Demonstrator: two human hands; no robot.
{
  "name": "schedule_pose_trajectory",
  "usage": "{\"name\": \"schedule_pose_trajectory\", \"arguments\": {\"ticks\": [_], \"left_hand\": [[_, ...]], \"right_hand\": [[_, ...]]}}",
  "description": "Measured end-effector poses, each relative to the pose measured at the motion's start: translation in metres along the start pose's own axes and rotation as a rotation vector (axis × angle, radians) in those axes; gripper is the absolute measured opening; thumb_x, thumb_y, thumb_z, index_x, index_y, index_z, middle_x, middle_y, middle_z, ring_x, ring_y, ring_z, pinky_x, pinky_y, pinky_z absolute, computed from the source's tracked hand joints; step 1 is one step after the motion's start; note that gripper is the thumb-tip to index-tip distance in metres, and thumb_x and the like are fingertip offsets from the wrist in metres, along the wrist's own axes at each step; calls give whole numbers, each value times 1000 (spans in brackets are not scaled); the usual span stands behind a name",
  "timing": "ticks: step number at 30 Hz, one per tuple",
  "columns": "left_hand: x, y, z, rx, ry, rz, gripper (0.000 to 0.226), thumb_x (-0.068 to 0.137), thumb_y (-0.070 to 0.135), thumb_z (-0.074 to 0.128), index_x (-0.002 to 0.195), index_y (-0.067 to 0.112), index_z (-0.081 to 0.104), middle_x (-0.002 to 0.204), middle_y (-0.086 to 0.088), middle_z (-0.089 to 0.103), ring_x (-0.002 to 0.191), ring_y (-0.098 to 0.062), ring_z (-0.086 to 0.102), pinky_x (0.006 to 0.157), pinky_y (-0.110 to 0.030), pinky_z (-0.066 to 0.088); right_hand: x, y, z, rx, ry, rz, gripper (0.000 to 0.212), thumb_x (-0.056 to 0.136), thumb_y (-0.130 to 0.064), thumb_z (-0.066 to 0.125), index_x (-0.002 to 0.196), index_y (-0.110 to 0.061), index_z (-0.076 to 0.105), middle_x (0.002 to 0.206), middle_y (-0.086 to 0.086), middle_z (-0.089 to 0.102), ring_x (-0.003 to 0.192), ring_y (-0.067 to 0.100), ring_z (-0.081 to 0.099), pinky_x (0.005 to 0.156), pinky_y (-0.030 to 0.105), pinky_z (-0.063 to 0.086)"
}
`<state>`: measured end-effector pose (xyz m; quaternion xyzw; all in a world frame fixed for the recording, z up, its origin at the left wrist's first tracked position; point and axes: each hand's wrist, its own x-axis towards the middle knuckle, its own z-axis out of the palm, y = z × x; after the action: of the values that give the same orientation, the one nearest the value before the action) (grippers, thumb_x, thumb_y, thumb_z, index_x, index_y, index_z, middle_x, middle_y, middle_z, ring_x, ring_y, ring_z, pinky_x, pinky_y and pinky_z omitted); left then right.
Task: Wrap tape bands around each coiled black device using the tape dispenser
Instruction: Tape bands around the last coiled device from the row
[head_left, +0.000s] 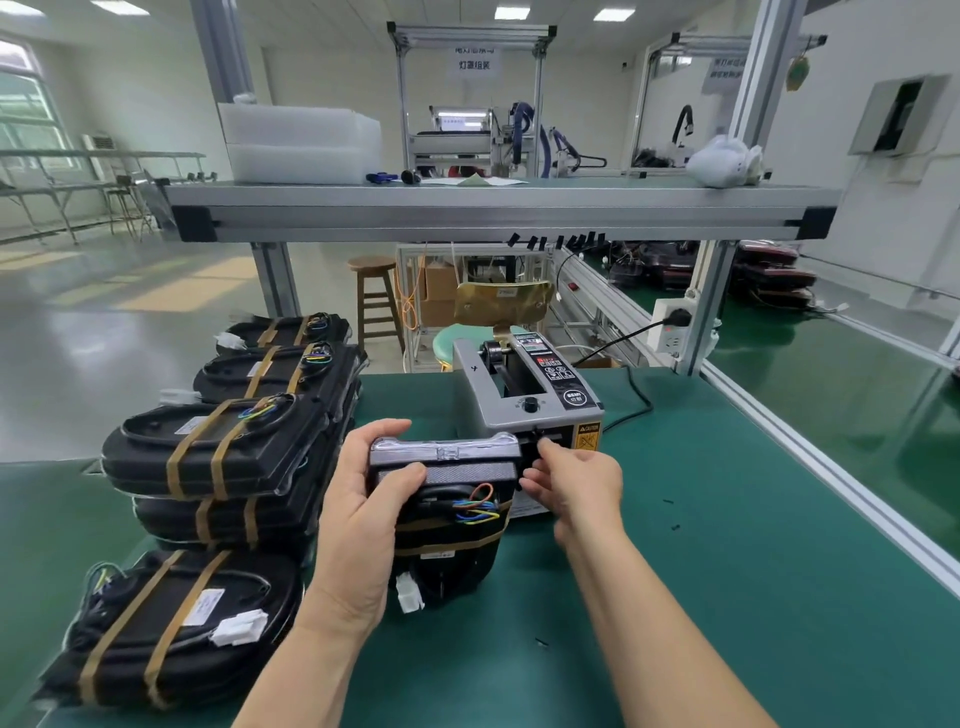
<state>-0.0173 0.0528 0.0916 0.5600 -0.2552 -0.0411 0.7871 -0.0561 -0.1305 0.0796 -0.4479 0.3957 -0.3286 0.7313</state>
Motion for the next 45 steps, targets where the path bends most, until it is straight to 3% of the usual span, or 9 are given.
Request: {"name": "schedule_pose_trajectory", "arguments": {"ticks": [3, 8, 16, 21, 24, 27, 29, 33, 45], "left_hand": [[-2, 1, 1, 4, -6, 25, 38, 80, 18, 59, 114, 35, 64, 99, 1, 64, 89, -12, 64, 74, -22, 54], [-3, 2, 3, 20, -31, 65, 27, 94, 2, 54, 99, 26, 67, 87, 7, 67, 77, -5, 65, 62, -14, 52], [2, 0, 8, 232, 75, 115, 8, 84, 31, 59, 91, 34, 62, 85, 11, 62, 80, -9, 58, 72, -25, 49], [6, 3, 8, 409, 205, 203, 7, 81, 31, 58, 84, 37, 59, 83, 20, 62, 78, -2, 56, 71, -17, 41], [10, 3, 10, 439, 242, 198, 5, 81, 28, 60, 83, 32, 59, 83, 20, 62, 76, -3, 55, 69, -21, 41], [9, 3, 17, 451, 248, 194, 15, 87, 12, 64, 84, 27, 60, 84, 15, 62, 77, -4, 55, 73, -24, 42], [9, 5, 20, 466, 255, 194, 19, 88, 7, 64, 84, 25, 60, 83, 10, 62, 80, -5, 56, 74, -20, 42], [8, 6, 20, 477, 256, 182, 19, 88, 8, 63, 84, 26, 58, 84, 10, 62, 81, -4, 56, 68, -11, 40], [4, 10, 17, 468, 259, 180, 8, 86, 25, 65, 83, 24, 58, 82, 13, 61, 81, -4, 57, 68, -12, 41]], "right_hand": [[0, 1, -1, 2, 1, 13, 8, 88, 4, 59, 81, 0, 58, 72, 15, 65, 48, 16, 66, 46, 23, 54], [0, 5, 2, -76, 34, -29, 10, 88, -2, 65, 80, -4, 60, 71, 14, 67, 46, 15, 66, 49, 25, 56], [-1, 10, 9, -218, 143, -104, 6, 83, -9, 64, 79, -6, 67, 44, -3, 63, 40, 8, 62, 61, 33, 61], [-22, 5, -7, 151, 53, -37, 16, 88, -1, 65, 73, -5, 61, 59, 3, 58, 40, 4, 50, 42, 16, 44], [-52, -8, -5, 208, -45, -106, 13, 85, -4, 72, 74, -9, 67, 61, -3, 67, 47, 1, 57, 43, 10, 42], [-80, -13, 9, 241, -161, -166, 15, 82, -5, 75, 68, -11, 75, 106, 8, 70, 76, 11, 68, 59, 17, 52], [-95, -12, 17, 194, -164, -231, 23, 81, -9, 77, 62, -23, 78, 126, -2, 60, 104, 16, 65, 82, 29, 55], [-106, -3, 28, 30, -180, -352, 15, 79, -20, 80, 68, -30, 78, 120, -29, 52, 126, 21, 51, 103, 48, 47], [-100, 12, 33, -111, -145, -454, 19, 79, -21, 80, 61, -24, 74, 116, -30, 48, 128, 14, 45, 105, 44, 45]]}}
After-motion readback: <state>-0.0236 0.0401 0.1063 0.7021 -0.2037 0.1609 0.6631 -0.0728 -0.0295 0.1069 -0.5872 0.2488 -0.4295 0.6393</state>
